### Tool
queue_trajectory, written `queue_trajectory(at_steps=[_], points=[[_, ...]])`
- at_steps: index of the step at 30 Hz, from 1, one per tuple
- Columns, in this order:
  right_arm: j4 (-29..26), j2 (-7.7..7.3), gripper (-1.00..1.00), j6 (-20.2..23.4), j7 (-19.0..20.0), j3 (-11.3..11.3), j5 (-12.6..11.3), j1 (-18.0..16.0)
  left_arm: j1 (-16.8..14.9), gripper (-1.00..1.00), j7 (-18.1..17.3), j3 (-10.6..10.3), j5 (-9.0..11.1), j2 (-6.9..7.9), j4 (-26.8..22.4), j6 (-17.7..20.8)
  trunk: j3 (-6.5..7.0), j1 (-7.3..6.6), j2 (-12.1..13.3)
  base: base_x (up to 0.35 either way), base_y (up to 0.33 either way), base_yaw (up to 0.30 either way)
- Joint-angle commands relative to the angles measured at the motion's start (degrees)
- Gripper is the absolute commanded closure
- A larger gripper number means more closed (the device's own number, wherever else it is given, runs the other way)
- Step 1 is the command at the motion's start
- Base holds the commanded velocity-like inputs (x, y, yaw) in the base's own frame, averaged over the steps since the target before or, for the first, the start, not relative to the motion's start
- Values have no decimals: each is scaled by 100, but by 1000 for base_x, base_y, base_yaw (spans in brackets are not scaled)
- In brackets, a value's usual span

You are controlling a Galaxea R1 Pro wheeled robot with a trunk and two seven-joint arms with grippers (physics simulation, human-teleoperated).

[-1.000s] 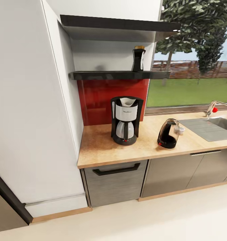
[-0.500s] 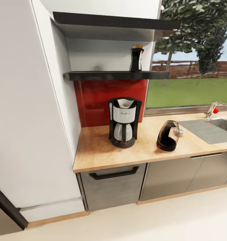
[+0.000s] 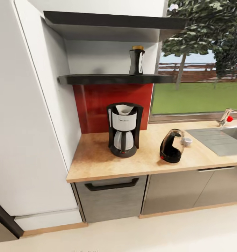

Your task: Set up a coffee station on the kitchen countertop: keep the coffee maker on the countertop, move the bottle of coffee from the kitchen shelf to the counter next to the coffee maker, place a paper coffee filter on top of the coffee maker, put the saucer next to the coffee maker with the coffee cup on the saucer, and place the electric kettle next to the coffee maker.

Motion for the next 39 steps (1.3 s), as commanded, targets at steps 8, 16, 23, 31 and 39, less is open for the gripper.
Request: queue_trajectory(at_steps=[8, 16, 23, 31, 39], points=[[-2, -6, -100, -13, -17, 49, -55, -4, -1, -100, 3, 61, -11, -2, -146, -11, -11, 3, -11, 1, -301, 268], [-2, -6, -100, -13, -17, 49, -56, -5, -1, -100, 3, 59, -17, -27, -172, -11, -11, 3, -11, 0, -301, 276], [-2, -20, -100, -13, -24, 49, -50, -2, -1, -100, 1, 54, -21, -42, -199, -11, -11, 3, -11, 0, -301, 121], [6, -75, -100, -9, -24, 57, -21, -4, -1, -100, -6, 32, -51, -137, -273, -3, -11, 3, -11, -32, -295, 9], [7, -113, -100, 7, 46, 61, -29, -3, -12, -100, -2, 21, -58, -131, -286, -2, -11, 3, -11, -189, -224, 0]])
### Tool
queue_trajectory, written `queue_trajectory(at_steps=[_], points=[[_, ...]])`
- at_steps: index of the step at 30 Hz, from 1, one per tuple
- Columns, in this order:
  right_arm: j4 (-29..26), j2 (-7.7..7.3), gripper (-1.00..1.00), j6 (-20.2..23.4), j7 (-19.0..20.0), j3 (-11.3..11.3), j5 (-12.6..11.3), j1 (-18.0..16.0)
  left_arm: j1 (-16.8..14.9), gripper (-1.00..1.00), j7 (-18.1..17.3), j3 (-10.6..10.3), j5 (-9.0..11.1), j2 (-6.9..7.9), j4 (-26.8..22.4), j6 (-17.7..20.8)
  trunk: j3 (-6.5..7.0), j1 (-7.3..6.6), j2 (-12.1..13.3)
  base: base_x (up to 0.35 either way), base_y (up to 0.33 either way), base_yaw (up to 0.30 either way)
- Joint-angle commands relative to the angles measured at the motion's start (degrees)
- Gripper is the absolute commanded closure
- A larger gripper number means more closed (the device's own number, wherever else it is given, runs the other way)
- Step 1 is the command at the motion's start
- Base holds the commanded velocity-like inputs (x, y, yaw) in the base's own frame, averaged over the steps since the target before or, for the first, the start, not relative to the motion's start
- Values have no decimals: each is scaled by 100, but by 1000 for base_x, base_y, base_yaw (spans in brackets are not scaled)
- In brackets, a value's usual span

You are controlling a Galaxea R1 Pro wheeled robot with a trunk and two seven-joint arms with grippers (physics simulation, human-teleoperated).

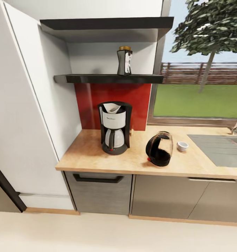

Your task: Set up a coffee station on the kitchen countertop: keep the coffee maker on the countertop, move the bottle of coffee from the kitchen shelf to the counter next to the coffee maker, place a paper coffee filter on top of the coffee maker, put the saucer next to the coffee maker with the coffee cup on the saucer, and place the electric kettle next to the coffee maker.

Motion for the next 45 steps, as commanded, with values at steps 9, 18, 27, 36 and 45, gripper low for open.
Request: queue_trajectory(at_steps=[9, 18, 27, 36, 45], points=[[353, -212, -100, 21, 1065, 35, -85, -1, -25, -100, -11, 43, -27, 129, -13, -12, -11, 1, -11, -111, -49, 0], [524, -272, -100, 50, 1300, 45, -133, 45, -43, -100, -50, 77, 5, 434, -757, -75, -11, 1, -11, -5, -2, 0], [510, -266, -100, 328, 1281, 25, -156, 52, -53, -100, -52, 108, 44, 449, -1562, -729, -11, 1, -11, 0, 0, 0], [501, -344, -100, 638, 1141, 18, -246, 52, -57, -100, -53, 122, 427, 405, -3420, -806, -11, 1, -11, 0, 0, 0], [514, -296, -100, 651, 1136, 35, -234, 54, -305, -100, -115, 59, 599, 343, -5259, -713, -11, 1, -11, 0, 0, 0]])
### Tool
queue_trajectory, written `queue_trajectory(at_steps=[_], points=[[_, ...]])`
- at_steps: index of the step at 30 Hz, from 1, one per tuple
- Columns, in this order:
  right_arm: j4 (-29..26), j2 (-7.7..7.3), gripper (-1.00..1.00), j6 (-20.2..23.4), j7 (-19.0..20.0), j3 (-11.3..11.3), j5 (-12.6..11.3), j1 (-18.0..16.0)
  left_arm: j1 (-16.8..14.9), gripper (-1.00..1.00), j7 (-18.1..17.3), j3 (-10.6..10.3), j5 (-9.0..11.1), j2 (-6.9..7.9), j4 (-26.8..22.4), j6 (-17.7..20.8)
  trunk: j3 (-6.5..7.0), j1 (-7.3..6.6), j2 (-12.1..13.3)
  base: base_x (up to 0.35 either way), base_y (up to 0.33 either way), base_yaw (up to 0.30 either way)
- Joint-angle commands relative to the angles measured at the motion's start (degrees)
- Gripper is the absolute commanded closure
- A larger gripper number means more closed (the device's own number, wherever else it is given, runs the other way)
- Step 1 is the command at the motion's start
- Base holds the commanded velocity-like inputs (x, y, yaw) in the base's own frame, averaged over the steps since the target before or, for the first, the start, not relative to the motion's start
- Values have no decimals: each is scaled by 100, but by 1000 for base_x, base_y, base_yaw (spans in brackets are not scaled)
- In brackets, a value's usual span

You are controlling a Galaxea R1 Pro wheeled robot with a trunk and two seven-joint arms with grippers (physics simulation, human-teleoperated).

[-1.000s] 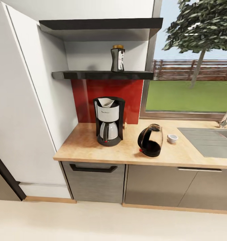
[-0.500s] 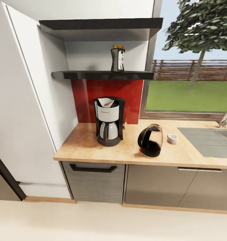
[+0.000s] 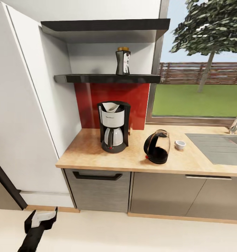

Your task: Set up a coffee station on the kitchen countertop: keep the coffee maker on the countertop, move the bottle of coffee from the kitchen shelf to the counter next to the coffee maker, place a paper coffee filter on top of the coffee maker, put the saucer next to the coffee maker with the coffee cup on the saucer, and place the electric kettle next to the coffee maker.

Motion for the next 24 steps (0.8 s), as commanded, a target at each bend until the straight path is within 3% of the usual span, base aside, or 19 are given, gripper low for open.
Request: queue_trajectory(at_steps=[1, 5, 10, 13, 15, 24], points=[[-1, -4, -100, 18, 15, 48, -55, -1, -74, -100, -14, -20, 41, -24, -233, 3, -13, 3, -12, 0, 0, 0], [5, 7, -100, 11, 16, 58, -38, 1, -389, -100, -66, -116, 38, -171, -807, 298, -13, 3, -12, 0, 0, 0], [9, 30, -100, 15, 20, 70, -24, 10, -1132, -100, -83, -529, 16, -288, -1336, 1344, -13, 3, -12, 0, 0, 0], [7, 35, -100, 6, 16, 69, -14, 21, -1740, -100, -66, -882, 12, -342, -1552, 1979, -13, 3, -12, 0, 0, 0], [7, 37, -100, -2, 16, 68, -12, 26, -2284, -100, -65, -1076, 16, -468, -1649, 2379, -13, 3, -12, 0, 0, 0], [-9, 63, -100, -5, 15, 66, -30, 30, -4150, -100, -88, -1321, -6, -1093, -1692, 3882, -13, 3, -12, 0, 0, 0]])
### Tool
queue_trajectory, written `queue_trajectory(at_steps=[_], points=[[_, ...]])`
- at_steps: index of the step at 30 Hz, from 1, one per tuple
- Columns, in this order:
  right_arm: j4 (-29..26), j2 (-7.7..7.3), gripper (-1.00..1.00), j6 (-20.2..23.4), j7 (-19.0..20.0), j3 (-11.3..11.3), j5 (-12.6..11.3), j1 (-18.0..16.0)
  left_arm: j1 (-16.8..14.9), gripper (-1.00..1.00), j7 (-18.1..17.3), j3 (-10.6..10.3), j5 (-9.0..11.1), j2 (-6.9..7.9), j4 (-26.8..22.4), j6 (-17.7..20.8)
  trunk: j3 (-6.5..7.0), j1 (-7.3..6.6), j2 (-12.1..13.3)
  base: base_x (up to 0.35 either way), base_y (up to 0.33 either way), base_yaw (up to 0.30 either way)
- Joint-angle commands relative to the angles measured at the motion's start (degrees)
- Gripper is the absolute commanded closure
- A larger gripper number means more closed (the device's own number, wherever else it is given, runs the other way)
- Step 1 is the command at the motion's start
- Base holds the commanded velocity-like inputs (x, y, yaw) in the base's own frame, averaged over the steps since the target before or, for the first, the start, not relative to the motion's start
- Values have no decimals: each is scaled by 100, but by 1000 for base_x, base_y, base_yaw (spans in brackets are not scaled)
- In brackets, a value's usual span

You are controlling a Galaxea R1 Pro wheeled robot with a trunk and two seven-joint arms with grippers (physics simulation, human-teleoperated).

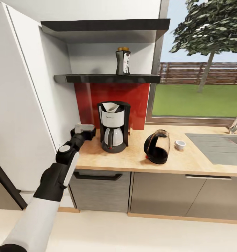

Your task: Set up a coffee station on the kitchen countertop: keep the coffee maker on the countertop, move the bottle of coffee from the kitchen shelf to the counter next to the coffee maker, place a paper coffee filter on top of the coffee maker, put the saucer next to the coffee maker with the coffee cup on the saucer, and place the electric kettle next to the coffee maker.

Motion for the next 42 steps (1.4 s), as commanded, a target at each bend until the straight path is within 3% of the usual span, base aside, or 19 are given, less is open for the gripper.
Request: queue_trajectory(at_steps=[1, 11, 15, 21, 27, 33, 38, 42], points=[[-6, 0, -100, 17, 17, 45, -59, -3, -260, -100, 47, -41, 28, -76, -3, 180, -14, 4, -12, 0, 0, 0], [18, -151, -100, 2, 16, 43, -50, 75, -2109, -100, 109, -102, 45, -509, 285, 1107, -14, 4, -12, 0, 0, 0], [19, -200, -100, 19, 42, 41, -52, 164, -3012, -100, 128, -104, 48, -631, 909, 1294, -14, 4, -12, 0, 0, 0], [12, -289, -100, 48, 69, 37, -74, 187, -4089, -100, 138, -96, 48, -739, 1996, 1332, -14, 4, -12, 0, 0, 0], [6, -289, -100, 198, 81, 28, -87, 190, -4588, -100, 139, -95, 54, -777, 2290, 1343, -14, 4, -12, 0, 0, 0], [-7, -262, -100, 870, 200, 25, -102, 190, -4896, -100, 139, -94, 63, -789, 2587, 1352, -14, 4, -12, 0, 0, 0], [-7, -209, -100, 982, 223, 37, -79, 190, -5023, -100, 128, -84, 72, -784, 2996, 1347, -14, 4, -12, 0, 0, 0], [-1, -198, -100, 992, 204, 40, -62, 190, -4975, -100, 98, -76, 68, -776, 3041, 1339, -14, 4, -12, 0, 0, 0]])
